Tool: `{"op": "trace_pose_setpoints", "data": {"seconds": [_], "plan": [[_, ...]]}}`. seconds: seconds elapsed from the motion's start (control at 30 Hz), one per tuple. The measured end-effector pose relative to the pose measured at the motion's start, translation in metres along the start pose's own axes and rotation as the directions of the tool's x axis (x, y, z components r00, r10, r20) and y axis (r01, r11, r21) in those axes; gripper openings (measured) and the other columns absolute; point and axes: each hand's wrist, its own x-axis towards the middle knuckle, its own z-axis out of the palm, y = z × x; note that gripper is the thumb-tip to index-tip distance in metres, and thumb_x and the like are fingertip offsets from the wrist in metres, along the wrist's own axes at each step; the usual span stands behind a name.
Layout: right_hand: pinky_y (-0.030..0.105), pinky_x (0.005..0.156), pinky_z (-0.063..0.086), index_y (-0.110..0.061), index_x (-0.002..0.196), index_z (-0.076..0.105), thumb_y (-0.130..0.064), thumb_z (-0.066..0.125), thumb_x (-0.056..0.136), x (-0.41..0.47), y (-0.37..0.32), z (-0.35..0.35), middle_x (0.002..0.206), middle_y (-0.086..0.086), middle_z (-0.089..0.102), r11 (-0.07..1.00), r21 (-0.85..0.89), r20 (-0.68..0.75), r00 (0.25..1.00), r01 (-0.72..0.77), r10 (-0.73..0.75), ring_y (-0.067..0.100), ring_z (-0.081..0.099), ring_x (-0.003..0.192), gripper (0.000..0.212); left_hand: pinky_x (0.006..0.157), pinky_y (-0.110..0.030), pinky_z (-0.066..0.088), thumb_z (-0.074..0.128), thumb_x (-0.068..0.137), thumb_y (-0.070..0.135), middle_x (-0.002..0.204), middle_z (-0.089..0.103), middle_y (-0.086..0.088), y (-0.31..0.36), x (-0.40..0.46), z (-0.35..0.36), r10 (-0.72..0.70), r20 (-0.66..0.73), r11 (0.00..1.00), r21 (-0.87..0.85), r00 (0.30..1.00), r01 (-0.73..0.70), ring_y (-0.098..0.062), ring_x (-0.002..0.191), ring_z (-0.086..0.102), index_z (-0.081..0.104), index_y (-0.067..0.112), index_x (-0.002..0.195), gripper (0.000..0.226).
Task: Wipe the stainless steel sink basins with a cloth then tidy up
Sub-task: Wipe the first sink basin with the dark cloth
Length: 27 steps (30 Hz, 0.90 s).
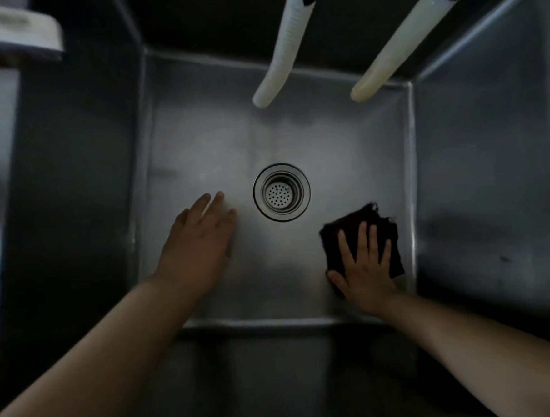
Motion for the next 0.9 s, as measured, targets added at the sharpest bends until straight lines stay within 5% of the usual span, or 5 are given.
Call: {"op": "trace_pose_setpoints", "data": {"seconds": [0.1, 0.27, 0.43, 0.67, 0.9], "plan": [[0.058, 0.104, -0.023, -0.025, 0.13, -0.04, -0.061, 0.023, 0.093, 0.002, -0.02, -0.013, 0.132, 0.018, -0.05, 0.99, -0.071, 0.04, 0.992, 0.12, -0.118, 0.038, -0.05, 0.119, 0.082, 0.116, -0.04, 0.013, 0.054, 0.089, 0.036, 0.16, -0.001, -0.006, -0.013, -0.034, -0.029, -0.015, -0.011, 0.999, 0.045, 1.0, 0.015, -0.025, 0.146, -0.004, 0.017, 0.023, 0.15, 0.072], [0.06, 0.102, -0.025, -0.025, 0.133, -0.034, -0.06, 0.027, 0.093, 0.011, -0.063, -0.029, 0.138, 0.02, -0.041, 0.934, -0.19, 0.04, 0.953, 0.302, -0.3, 0.044, -0.046, 0.12, 0.082, 0.084, -0.049, 0.051, 0.086, 0.054, 0.022, 0.132, 0.055, -0.02, -0.033, -0.096, -0.05, 0.016, -0.256, 1.0, 0.021, 0.967, -0.011, -0.038, 0.122, 0.052, 0.066, 0.006, 0.116, 0.068], [0.059, 0.106, -0.02, -0.028, 0.135, -0.032, -0.058, 0.028, 0.094, 0.026, -0.118, -0.044, 0.146, 0.019, -0.035, 0.904, -0.196, -0.012, 0.921, 0.38, -0.389, 0.04, -0.04, 0.127, 0.079, 0.082, -0.045, 0.054, 0.049, 0.077, 0.02, 0.119, 0.064, -0.02, -0.056, -0.129, -0.048, 0.061, -0.351, 0.997, 0.072, 0.934, -0.039, -0.036, 0.11, 0.061, 0.068, 0.001, 0.112, 0.044], [0.054, 0.11, -0.017, -0.028, 0.149, -0.008, -0.057, 0.035, 0.093, 0.087, -0.191, -0.089, 0.155, 0.021, -0.016, 0.907, -0.169, -0.173, 0.895, 0.385, -0.412, 0.038, -0.021, 0.141, 0.077, 0.078, -0.04, 0.048, 0.063, 0.067, 0.016, 0.095, 0.07, -0.014, -0.079, -0.145, -0.053, 0.227, -0.392, 0.971, 0.16, 0.892, -0.177, -0.032, 0.086, 0.068, 0.071, 0.004, 0.102, 0.038], [0.055, 0.107, -0.019, -0.026, 0.149, -0.013, -0.06, 0.029, 0.092, 0.138, -0.242, -0.125, 0.155, 0.02, -0.02, 0.946, -0.119, -0.244, 0.915, 0.302, -0.322, 0.038, -0.023, 0.14, 0.078, 0.066, -0.038, 0.034, 0.06, 0.081, 0.025, 0.064, 0.058, -0.004, -0.086, -0.144, -0.051, 0.251, -0.354, 0.966, 0.149, 0.901, -0.211, -0.028, 0.062, 0.057, 0.065, 0.017, 0.071, 0.013]]}}
